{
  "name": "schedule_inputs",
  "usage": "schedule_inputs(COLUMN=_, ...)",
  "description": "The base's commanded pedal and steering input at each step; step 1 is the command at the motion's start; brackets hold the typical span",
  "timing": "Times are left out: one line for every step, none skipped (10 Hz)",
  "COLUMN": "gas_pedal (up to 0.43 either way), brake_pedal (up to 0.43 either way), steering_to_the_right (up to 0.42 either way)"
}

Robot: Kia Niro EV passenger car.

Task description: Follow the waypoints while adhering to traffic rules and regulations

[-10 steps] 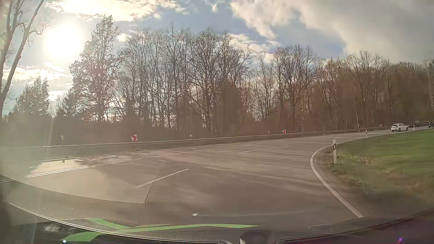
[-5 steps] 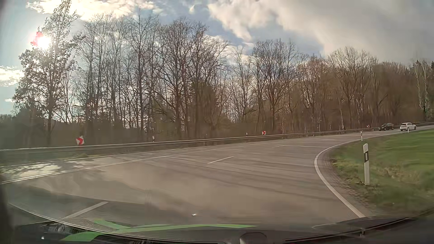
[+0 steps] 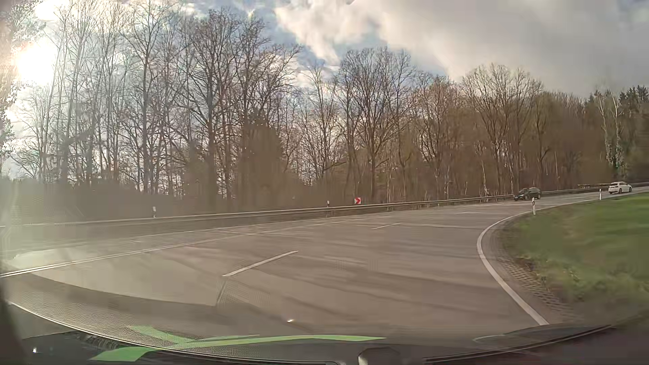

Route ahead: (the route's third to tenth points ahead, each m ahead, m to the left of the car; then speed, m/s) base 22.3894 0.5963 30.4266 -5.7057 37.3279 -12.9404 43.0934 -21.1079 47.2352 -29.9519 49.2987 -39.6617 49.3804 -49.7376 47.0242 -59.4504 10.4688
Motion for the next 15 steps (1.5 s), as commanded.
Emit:
schedule_inputs(gas_pedal=0.110, brake_pedal=0.000, steering_to_the_right=0.093)
schedule_inputs(gas_pedal=0.110, brake_pedal=0.000, steering_to_the_right=0.095)
schedule_inputs(gas_pedal=0.110, brake_pedal=0.000, steering_to_the_right=0.097)
schedule_inputs(gas_pedal=0.157, brake_pedal=0.000, steering_to_the_right=0.099)
schedule_inputs(gas_pedal=0.157, brake_pedal=0.000, steering_to_the_right=0.101)
schedule_inputs(gas_pedal=0.169, brake_pedal=0.000, steering_to_the_right=0.103)
schedule_inputs(gas_pedal=0.169, brake_pedal=0.000, steering_to_the_right=0.105)
schedule_inputs(gas_pedal=0.169, brake_pedal=0.000, steering_to_the_right=0.108)
schedule_inputs(gas_pedal=0.169, brake_pedal=0.000, steering_to_the_right=0.110)
schedule_inputs(gas_pedal=0.169, brake_pedal=0.000, steering_to_the_right=0.110)
schedule_inputs(gas_pedal=0.169, brake_pedal=0.000, steering_to_the_right=0.110)
schedule_inputs(gas_pedal=0.169, brake_pedal=0.000, steering_to_the_right=0.110)
schedule_inputs(gas_pedal=0.169, brake_pedal=0.000, steering_to_the_right=0.110)
schedule_inputs(gas_pedal=0.169, brake_pedal=0.000, steering_to_the_right=0.110)
schedule_inputs(gas_pedal=0.169, brake_pedal=0.000, steering_to_the_right=0.110)
